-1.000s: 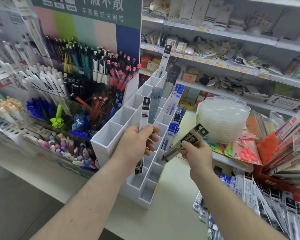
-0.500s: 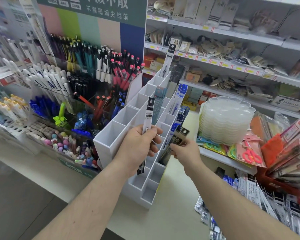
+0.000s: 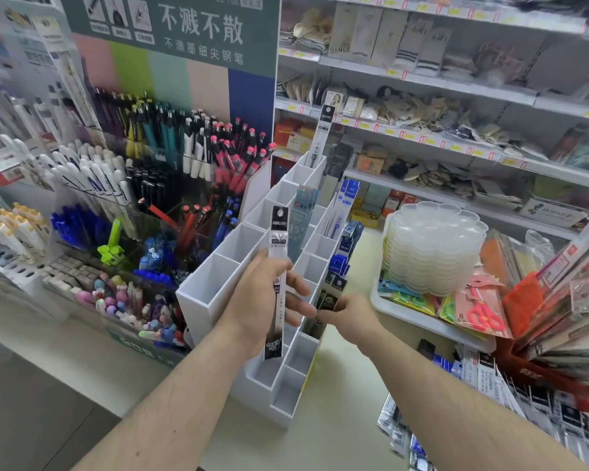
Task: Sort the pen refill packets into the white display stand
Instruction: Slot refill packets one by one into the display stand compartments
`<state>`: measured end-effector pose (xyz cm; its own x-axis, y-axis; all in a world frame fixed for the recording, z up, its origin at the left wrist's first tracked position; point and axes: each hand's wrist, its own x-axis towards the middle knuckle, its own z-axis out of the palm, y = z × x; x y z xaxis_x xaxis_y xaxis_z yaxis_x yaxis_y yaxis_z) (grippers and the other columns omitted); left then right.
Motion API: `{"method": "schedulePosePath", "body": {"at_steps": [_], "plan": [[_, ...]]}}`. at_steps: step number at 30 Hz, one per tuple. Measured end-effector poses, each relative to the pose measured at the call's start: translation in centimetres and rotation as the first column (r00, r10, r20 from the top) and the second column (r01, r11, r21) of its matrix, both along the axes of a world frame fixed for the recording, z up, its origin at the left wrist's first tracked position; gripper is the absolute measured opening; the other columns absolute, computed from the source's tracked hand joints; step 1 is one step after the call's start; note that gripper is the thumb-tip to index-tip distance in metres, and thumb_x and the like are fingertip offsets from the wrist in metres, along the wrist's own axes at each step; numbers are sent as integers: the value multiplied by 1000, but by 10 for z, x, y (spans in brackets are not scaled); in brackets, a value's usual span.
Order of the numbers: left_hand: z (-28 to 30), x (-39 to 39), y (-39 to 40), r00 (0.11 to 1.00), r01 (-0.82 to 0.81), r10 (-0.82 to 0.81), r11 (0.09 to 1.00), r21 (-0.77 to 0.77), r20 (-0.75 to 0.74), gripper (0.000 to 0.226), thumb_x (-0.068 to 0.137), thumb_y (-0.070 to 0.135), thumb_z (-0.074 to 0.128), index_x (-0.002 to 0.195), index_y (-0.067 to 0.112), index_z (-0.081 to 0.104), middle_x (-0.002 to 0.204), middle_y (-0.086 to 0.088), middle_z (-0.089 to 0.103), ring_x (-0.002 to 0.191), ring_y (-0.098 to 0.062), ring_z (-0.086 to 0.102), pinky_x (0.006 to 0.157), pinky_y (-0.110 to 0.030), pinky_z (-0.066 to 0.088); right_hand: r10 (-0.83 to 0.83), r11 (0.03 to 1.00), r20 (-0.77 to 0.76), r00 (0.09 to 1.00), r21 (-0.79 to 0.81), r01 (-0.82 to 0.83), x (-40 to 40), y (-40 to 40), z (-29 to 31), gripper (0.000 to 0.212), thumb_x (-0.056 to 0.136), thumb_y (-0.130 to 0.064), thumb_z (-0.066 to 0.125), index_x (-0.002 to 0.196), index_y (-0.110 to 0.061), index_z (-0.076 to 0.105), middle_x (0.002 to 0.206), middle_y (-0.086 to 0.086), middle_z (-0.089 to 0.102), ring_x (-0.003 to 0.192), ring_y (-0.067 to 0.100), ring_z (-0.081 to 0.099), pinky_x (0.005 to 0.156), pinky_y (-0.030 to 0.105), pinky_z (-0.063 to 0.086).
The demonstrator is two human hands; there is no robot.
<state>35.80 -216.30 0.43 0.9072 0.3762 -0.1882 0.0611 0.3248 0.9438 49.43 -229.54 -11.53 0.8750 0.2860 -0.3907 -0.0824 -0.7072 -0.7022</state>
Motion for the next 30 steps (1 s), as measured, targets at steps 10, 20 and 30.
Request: {"method": "schedulePosePath", "body": {"at_steps": [10, 20, 30], "plan": [[0, 0, -1, 999, 37, -37, 996, 83, 2, 21, 102, 6, 42, 93, 8, 61, 74, -6, 61, 61, -19, 63, 49, -30, 52, -140, 964, -41, 989, 224, 146, -31, -35, 33, 22, 86, -24, 76, 90, -5, 67, 74, 4, 59, 60, 14, 47, 56, 27, 40], [-2, 18, -22, 970, 242, -240, 964, 107, -28, 17, 94, 10, 63, 111, 15, 65, 84, -9, 65, 60, -14, 64, 64, -35, 58, -106, 750, 58, 993, 660, 41, -61, -18, 128, 14, 90, -9, 70, 76, -13, 66, 58, -7, 55, 47, 6, 44, 49, 18, 37], [-4, 22, -6, 995, -73, 52, 960, 270, 82, 18, 95, 1, 56, 90, 17, 62, 79, 1, 70, 69, -5, 63, 69, -18, 53, -387, 522, -208, 898, 753, 399, -23, -36, 127, 22, 97, -10, 60, 75, -11, 62, 63, 3, 57, 42, 9, 48, 46, 22, 39]]}}
